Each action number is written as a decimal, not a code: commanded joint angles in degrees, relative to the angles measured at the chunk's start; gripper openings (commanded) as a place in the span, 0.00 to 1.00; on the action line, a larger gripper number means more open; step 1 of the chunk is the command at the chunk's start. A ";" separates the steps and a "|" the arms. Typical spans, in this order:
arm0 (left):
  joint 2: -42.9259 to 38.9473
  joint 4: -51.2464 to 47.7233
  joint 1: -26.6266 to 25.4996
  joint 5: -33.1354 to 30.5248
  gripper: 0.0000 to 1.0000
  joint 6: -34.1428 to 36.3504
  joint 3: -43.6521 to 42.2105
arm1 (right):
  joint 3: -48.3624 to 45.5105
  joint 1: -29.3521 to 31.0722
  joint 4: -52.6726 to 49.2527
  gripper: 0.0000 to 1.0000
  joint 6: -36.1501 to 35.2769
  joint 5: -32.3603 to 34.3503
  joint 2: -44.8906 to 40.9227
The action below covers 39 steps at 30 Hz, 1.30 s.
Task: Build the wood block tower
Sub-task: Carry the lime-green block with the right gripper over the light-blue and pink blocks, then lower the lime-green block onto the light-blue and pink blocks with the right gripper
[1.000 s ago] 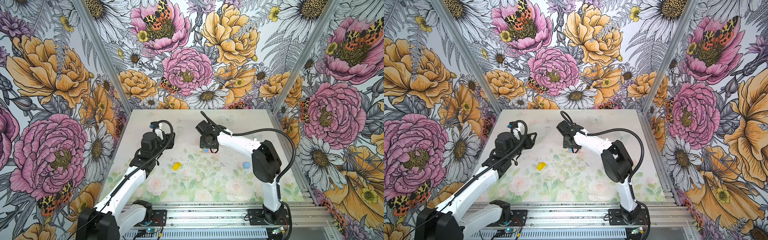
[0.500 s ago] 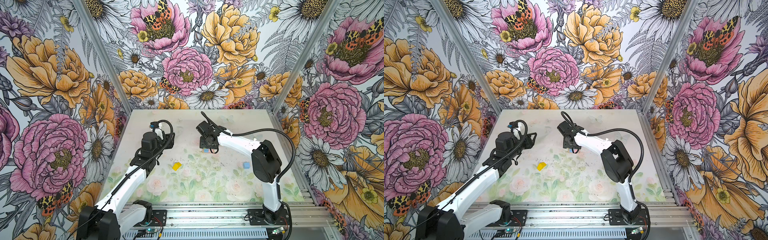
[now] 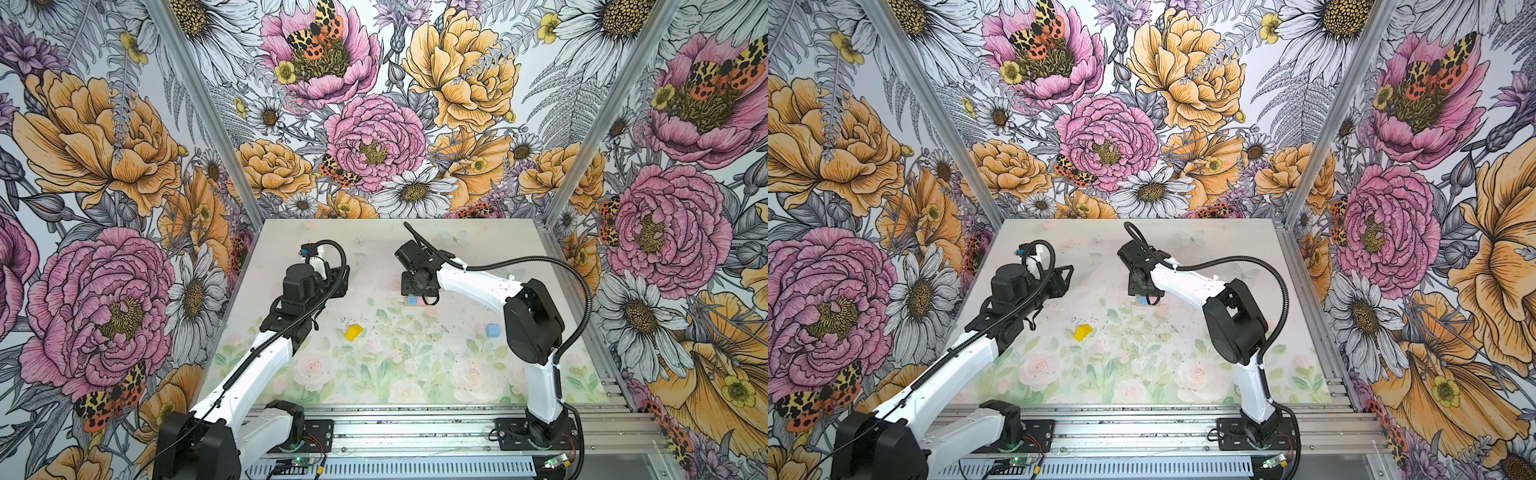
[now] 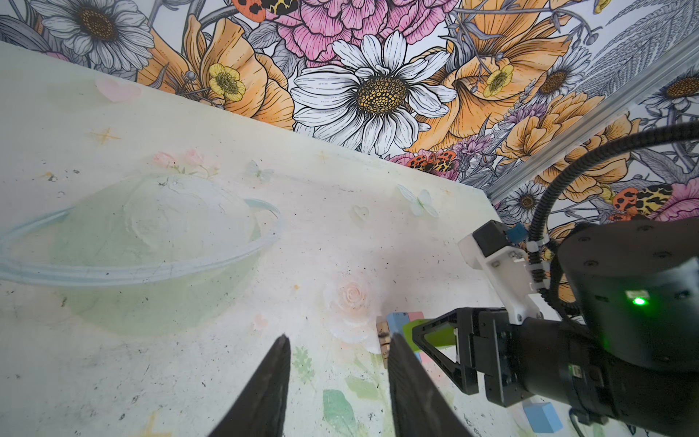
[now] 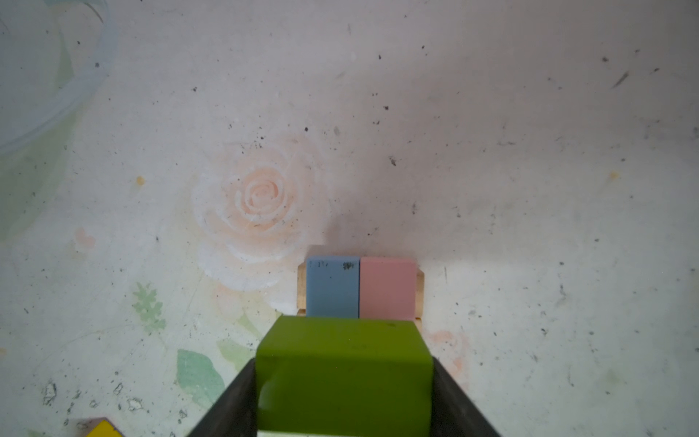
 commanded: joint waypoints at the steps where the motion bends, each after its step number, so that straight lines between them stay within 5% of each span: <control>1: 0.61 0.88 0.53 0.80 0.44 -0.15 -0.08 | 0.13 -0.43 1.17 0.24 -0.57 -0.03 0.06; 39: 1.27 0.93 0.71 1.17 0.44 -0.08 0.17 | -0.14 -1.60 1.09 0.24 -0.41 -0.02 2.54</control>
